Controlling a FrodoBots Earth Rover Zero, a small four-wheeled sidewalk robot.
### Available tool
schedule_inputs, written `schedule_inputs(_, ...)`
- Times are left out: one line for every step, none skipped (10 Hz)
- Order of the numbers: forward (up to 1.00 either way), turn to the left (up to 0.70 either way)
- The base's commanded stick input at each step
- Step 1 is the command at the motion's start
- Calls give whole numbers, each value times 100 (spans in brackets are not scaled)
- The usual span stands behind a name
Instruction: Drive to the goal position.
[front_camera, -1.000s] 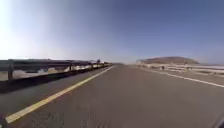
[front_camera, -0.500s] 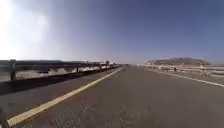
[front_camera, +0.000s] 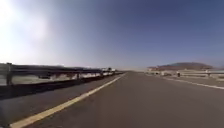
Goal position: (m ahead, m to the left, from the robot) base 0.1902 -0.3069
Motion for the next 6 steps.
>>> schedule_inputs(85, 0)
schedule_inputs(85, 0)
schedule_inputs(85, 0)
schedule_inputs(85, 0)
schedule_inputs(85, 0)
schedule_inputs(85, 0)
